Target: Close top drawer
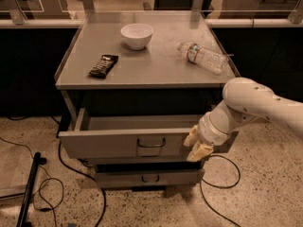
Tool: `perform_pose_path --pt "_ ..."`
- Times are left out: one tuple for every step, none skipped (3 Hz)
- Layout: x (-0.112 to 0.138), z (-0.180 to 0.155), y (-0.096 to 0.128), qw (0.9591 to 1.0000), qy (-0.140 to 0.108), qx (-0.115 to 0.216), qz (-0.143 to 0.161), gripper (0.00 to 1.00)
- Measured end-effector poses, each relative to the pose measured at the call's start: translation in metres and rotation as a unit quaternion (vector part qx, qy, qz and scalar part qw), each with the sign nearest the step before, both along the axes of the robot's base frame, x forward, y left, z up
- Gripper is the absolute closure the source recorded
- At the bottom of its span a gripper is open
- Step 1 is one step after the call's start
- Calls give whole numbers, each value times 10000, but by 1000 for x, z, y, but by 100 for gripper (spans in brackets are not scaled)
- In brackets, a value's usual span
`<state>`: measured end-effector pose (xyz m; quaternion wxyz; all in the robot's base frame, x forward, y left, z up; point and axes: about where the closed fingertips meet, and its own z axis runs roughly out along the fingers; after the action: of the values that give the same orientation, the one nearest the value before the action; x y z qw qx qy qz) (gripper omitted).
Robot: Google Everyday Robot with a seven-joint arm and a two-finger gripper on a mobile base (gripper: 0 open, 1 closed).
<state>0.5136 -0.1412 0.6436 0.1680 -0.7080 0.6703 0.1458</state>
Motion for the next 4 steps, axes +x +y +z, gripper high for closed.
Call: perform_pose_path --pt "4 0 8 9999 0 47 126 0" --pt "43 -4 37 9994 21 79 337 19" --pt "102 -16 73 9987 35 11 505 42" --pt "100 -16 73 9987 36 9 507 52"
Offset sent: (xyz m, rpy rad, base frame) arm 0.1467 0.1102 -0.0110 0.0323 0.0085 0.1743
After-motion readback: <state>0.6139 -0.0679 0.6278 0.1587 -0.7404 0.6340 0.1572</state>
